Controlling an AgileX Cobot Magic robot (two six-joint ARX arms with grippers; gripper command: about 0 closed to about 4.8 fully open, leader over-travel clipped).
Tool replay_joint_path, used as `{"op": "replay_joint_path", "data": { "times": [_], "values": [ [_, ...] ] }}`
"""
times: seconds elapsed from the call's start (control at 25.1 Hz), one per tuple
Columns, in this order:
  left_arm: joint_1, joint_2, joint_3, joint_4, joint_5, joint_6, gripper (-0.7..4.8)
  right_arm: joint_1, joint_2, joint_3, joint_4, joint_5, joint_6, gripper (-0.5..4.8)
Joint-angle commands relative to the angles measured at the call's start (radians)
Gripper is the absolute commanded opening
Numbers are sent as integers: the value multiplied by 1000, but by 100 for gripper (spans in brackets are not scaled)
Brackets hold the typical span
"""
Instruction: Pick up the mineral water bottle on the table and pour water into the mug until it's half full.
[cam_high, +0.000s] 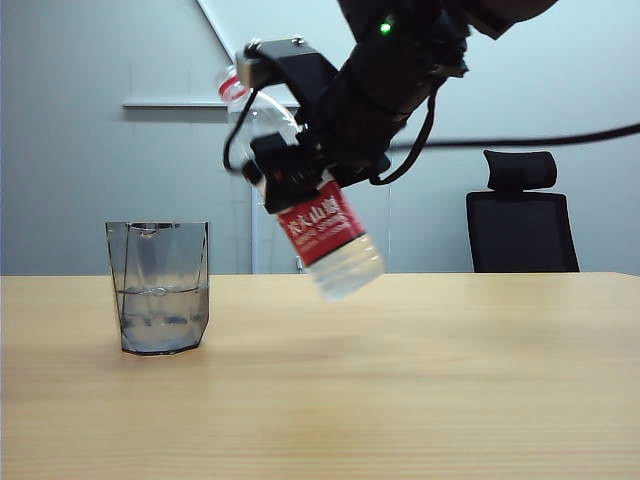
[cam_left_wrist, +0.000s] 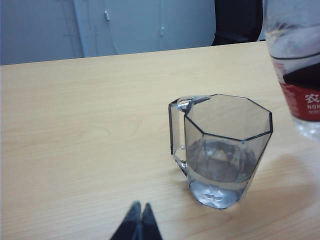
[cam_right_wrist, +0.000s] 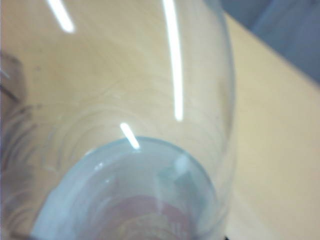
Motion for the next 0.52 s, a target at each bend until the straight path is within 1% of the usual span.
{"op": "replay_joint_path", "data": {
  "times": [0.04,0.16,0.28,0.32,0.4,0.44,0.52],
  "values": [
    [1,2,2,10,2,-3,-2,-19,-12,-71,134,-61,172,278],
    [1,2,2,10,1,-3,-2,-45,-43,-189,250,-80,239,278],
    [1,2,2,10,2,-3,-2,-87,-108,-356,421,-87,312,277],
    [1,2,2,10,1,-3,-2,-99,-128,-394,454,-87,326,277],
    [1,2,2,10,1,-3,-2,-121,-163,-485,552,-80,326,277],
    [2,2,2,10,1,-3,-2,-139,-164,-533,635,-80,326,277],
    [2,2,2,10,1,-3,-2,-169,-152,-590,743,-80,326,277]
  ]
}}
